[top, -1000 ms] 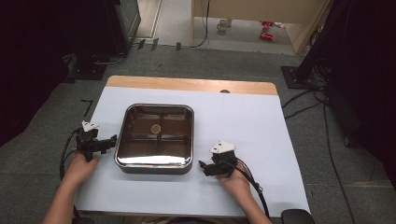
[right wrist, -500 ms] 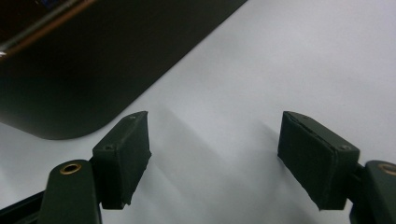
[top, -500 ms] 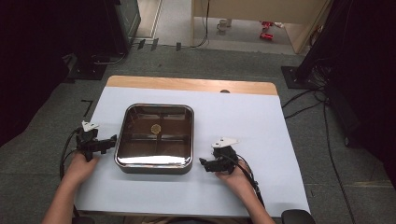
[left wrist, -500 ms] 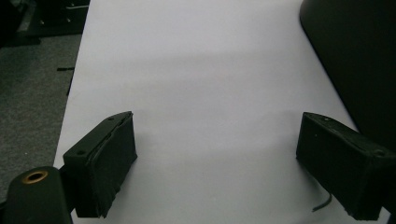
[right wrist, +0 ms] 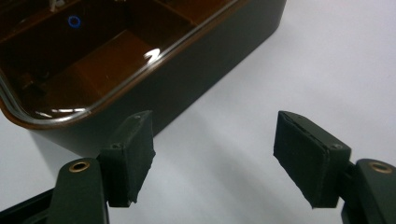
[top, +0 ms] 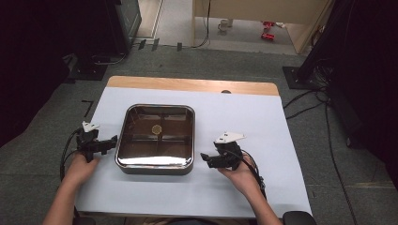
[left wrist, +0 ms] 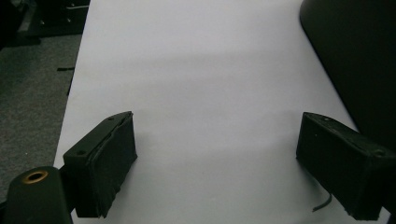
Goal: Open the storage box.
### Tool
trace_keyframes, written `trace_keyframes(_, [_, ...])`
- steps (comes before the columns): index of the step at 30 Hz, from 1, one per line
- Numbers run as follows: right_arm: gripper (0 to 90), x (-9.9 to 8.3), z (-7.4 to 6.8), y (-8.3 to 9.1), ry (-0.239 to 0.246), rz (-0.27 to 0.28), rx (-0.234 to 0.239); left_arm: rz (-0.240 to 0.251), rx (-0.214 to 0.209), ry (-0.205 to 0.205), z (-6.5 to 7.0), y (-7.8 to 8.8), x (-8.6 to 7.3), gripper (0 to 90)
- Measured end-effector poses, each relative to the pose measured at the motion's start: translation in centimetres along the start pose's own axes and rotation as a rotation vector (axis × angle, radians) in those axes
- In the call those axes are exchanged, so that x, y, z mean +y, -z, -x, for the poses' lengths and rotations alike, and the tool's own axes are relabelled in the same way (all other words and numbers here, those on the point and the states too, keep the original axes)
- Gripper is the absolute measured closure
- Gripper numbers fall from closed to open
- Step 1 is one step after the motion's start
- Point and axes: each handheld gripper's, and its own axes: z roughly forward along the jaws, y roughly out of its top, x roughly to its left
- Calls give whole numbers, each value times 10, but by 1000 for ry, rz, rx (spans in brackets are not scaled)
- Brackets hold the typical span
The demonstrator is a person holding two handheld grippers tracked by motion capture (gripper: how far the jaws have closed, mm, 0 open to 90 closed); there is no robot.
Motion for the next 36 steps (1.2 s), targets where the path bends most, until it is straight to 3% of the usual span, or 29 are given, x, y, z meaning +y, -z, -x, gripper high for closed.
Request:
trace_keyframes(7, [297,17,-2,7,30,10,14,0,0,0,0,0,0,120])
trace_keyframes(18, [329,51,-14,0,84,20,47,1,0,0,0,0,0,120])
trace_keyframes(29, [360,80,-30,-24,125,26,89,1,0,0,0,0,0,120])
trace_keyframes(36, [379,95,-45,-49,165,14,107,-1,0,0,0,0,0,120])
